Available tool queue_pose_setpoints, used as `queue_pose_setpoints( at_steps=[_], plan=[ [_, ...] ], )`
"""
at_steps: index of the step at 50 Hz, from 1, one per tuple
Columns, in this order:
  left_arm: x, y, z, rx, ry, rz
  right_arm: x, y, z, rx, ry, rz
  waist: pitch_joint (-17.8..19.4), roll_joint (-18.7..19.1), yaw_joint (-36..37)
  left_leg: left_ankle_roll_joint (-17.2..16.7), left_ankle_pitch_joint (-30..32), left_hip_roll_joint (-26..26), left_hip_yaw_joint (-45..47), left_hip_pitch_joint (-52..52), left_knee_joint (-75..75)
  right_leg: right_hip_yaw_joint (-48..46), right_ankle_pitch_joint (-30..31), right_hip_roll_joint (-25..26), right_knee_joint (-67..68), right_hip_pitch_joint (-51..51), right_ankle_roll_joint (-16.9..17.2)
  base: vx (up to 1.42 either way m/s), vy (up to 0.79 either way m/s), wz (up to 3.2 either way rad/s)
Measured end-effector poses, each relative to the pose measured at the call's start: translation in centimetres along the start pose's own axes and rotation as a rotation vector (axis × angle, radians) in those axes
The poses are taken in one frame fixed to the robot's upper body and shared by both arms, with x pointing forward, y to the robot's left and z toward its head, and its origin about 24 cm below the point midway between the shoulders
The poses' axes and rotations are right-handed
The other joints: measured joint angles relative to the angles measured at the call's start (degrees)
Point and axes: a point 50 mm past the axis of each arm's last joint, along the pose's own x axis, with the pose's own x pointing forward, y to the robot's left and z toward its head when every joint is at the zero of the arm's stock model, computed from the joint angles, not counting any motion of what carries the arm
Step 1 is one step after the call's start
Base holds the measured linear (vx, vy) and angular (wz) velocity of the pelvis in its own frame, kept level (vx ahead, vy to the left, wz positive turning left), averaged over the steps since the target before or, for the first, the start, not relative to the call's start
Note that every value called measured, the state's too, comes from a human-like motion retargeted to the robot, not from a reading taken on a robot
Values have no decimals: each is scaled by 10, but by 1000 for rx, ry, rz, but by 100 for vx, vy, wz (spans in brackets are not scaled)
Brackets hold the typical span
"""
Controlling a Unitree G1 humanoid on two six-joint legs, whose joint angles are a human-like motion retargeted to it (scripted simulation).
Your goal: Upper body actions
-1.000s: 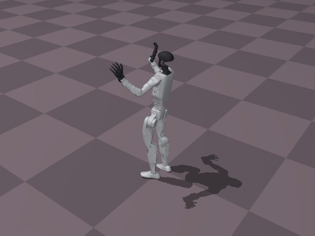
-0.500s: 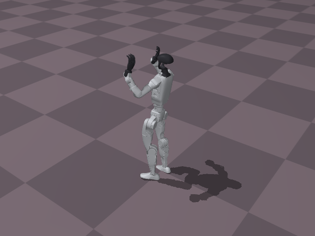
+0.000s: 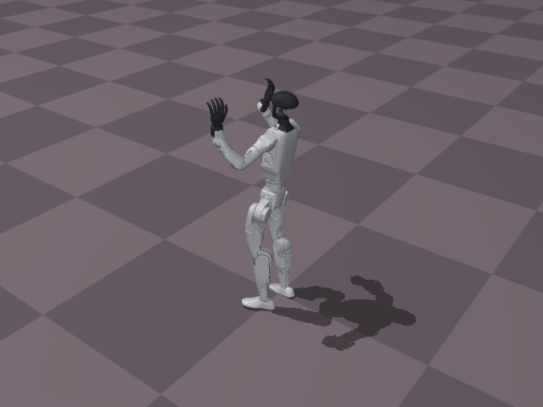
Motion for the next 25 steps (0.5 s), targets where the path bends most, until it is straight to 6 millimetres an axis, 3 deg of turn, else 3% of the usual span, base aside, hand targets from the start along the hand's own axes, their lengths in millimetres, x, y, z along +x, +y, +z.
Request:
queue_pose_setpoints(
  at_steps=[3, 7, 11, 17, 21, 25],
  plan=[
    [9, -9, 34, 15, -241, -53, 10, 7, 26, 9, -231, 62, -1, 0, 0, 0, 0, 0, 0, 0, 0, 0, 0, 0, 0, 0, 0, 0, 0, 0],
    [11, -19, 70, 80, -519, -104, 14, 16, 49, 39, -406, 135, -5, 0, 2, 0, -1, 0, 0, 0, 0, 0, -1, 0, 0, 0, 1, 0, 0, 0],
    [8, -20, 79, 172, -621, -97, 15, 17, 49, -50, -463, 169, -6, 0, 4, 0, -1, -1, 0, 1, 0, 0, -1, -1, 0, 0, 1, 0, 0, 0],
    [2, -10, 36, 214, -321, -80, 5, 7, 13, -242, -276, 145, -9, -1, 3, 0, -2, -2, -1, 1, 0, -1, -2, -1, 0, 1, 1, 0, 0, 0],
    [-16, 3, -17, 257, 5, -108, -16, -1, -21, -309, 17, 127, -14, 0, 4, -1, -2, -2, -2, 0, 0, -2, -3, -1, 0, 1, 1, 0, 0, 0],
    [-45, 17, -65, 298, 324, -134, -37, -7, -45, -261, 326, 64, -12, 1, 2, -1, -2, -3, -3, 2, 1, -2, -3, -1, 0, 4, 0, 0, 0, 0]
  ],
)
